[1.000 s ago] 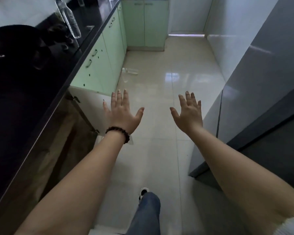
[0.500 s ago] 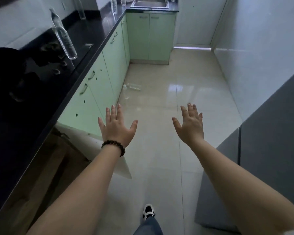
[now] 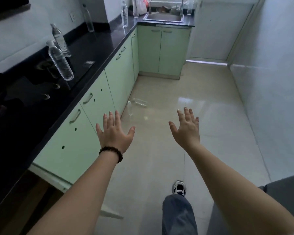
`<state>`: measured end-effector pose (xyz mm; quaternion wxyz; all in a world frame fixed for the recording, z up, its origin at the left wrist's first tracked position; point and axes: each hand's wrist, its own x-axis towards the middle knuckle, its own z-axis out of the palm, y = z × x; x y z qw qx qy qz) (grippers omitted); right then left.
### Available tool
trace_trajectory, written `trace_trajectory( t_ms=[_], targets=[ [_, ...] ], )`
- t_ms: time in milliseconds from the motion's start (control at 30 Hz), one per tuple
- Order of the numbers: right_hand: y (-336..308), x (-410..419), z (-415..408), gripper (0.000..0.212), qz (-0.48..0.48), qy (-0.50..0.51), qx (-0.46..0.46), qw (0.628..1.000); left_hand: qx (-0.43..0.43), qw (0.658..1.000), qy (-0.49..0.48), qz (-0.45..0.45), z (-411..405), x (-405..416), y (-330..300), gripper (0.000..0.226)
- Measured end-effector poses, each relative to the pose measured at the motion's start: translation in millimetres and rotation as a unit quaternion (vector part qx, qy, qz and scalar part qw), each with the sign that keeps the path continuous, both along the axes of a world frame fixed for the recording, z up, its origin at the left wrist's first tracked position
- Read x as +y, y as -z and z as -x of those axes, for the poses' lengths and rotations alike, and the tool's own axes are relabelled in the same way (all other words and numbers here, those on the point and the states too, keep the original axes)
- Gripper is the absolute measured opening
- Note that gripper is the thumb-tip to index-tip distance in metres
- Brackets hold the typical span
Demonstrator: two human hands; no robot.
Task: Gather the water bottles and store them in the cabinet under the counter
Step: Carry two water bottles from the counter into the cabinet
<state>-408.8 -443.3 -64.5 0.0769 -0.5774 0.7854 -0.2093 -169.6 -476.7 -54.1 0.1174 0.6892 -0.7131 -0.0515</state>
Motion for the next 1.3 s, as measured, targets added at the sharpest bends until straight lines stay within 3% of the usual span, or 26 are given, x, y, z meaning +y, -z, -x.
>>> trace_trajectory(
  t_ms=[333,500,900,1300],
  targets=[
    [-3.8,-212.0,112.3,0.066,-0.015,-0.100,0.015,0.995,0.004,0.994,-0.111,0.002,100.4,-172.0,-4.8,0.087],
    [-18.9,-298.8,120.3,0.066,-0.011,-0.172,0.021,0.985,0.020,0.982,-0.187,0.018,109.3,-225.7,-18.9,0.085],
    [-18.9,-463.9,20.0,0.068,-0.001,-0.337,0.019,0.941,0.034,0.930,-0.361,0.059,33.4,-312.7,-13.2,0.084],
    [-13.3,-667.4,-139.3,0.067,0.002,-0.456,0.023,0.889,0.032,0.872,-0.482,0.083,-89.9,-459.9,-0.6,0.089]
  ],
)
